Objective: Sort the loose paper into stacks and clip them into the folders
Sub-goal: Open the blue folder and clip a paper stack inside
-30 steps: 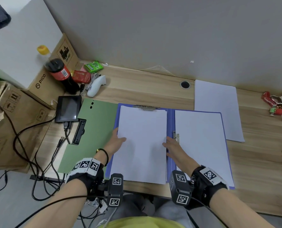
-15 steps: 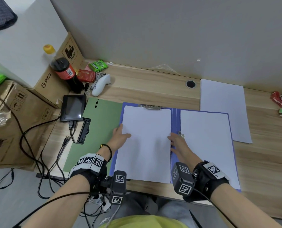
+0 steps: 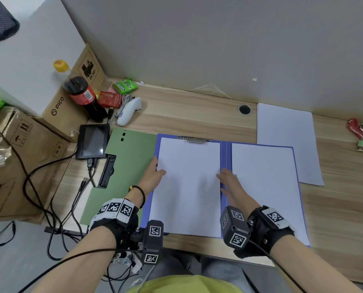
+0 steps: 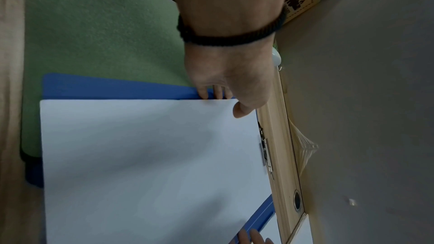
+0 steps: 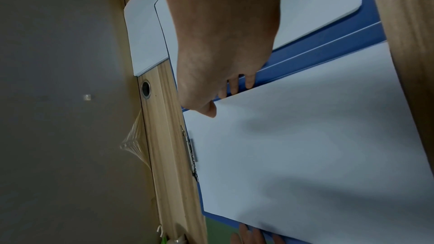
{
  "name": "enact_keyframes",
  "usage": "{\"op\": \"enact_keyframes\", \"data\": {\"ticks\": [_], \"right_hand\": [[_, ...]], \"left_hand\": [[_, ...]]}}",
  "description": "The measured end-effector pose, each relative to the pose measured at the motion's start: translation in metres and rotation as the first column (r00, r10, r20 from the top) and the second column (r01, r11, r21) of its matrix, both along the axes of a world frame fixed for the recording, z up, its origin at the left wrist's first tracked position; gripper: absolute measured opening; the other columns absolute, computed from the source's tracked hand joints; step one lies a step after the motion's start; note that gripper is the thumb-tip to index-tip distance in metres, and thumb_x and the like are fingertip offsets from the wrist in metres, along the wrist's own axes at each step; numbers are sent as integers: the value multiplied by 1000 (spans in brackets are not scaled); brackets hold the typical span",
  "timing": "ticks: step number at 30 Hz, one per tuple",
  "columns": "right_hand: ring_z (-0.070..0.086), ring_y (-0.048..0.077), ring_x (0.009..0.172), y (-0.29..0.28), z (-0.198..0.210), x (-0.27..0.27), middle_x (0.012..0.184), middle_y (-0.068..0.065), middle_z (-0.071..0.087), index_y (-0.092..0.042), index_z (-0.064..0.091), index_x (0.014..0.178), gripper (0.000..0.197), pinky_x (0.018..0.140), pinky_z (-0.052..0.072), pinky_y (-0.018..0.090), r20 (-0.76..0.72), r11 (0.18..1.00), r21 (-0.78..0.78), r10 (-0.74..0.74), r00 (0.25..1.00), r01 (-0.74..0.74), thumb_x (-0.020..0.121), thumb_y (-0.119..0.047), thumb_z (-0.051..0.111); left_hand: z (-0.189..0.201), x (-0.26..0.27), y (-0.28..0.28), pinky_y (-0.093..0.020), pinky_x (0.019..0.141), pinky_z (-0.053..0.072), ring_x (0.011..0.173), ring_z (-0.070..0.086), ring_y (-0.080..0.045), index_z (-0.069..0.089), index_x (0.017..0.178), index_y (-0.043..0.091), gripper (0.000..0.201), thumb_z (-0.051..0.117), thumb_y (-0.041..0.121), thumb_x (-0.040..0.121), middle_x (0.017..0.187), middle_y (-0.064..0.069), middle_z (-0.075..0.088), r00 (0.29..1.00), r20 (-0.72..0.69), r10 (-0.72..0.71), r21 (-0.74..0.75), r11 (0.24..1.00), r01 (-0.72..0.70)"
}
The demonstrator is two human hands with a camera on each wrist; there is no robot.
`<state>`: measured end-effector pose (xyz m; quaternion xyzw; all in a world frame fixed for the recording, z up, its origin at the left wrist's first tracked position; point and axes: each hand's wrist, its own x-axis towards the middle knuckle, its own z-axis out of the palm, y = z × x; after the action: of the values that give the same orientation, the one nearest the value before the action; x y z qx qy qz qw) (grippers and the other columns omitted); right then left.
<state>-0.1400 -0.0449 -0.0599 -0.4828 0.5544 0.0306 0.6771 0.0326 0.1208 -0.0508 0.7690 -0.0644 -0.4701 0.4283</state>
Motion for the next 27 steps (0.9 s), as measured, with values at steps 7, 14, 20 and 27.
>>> {"op": "enact_keyframes", "data": {"ticks": [7,14,20,27], "right_hand": [[22,20,144,-4,-3,-4,158,0,20,-20,19,152,59,115,23,38,74,1000,14,-27,997,26,99,-20,45],[52,25,120,-19,13,-22,133,7,53,-14,46,137,39,97,45,36,143,993,30,-120,982,117,98,-14,47],[61,25,69,-40,15,-55,87,9,65,-12,64,104,18,68,51,31,70,988,18,-151,986,150,95,-10,49],[55,19,52,-58,1,-64,71,6,62,-11,62,94,10,51,38,25,-75,998,-4,-66,995,66,92,-16,54]], "left_hand": [[-5,7,-3,-35,117,21,147,16,-15,13,153,18,65,42,5,97,159,4,17,1000,-16,11,-31,999,-11],[-3,12,-21,-25,86,41,110,51,-20,33,146,13,51,42,3,97,127,-7,48,987,82,135,-31,991,-132],[2,7,-68,-25,71,43,82,54,-18,52,125,17,31,47,11,95,108,-6,55,989,126,-82,-40,995,88],[6,4,-126,-22,57,40,86,51,-18,54,126,20,46,36,0,89,107,1,53,876,339,-342,71,938,339]]}}
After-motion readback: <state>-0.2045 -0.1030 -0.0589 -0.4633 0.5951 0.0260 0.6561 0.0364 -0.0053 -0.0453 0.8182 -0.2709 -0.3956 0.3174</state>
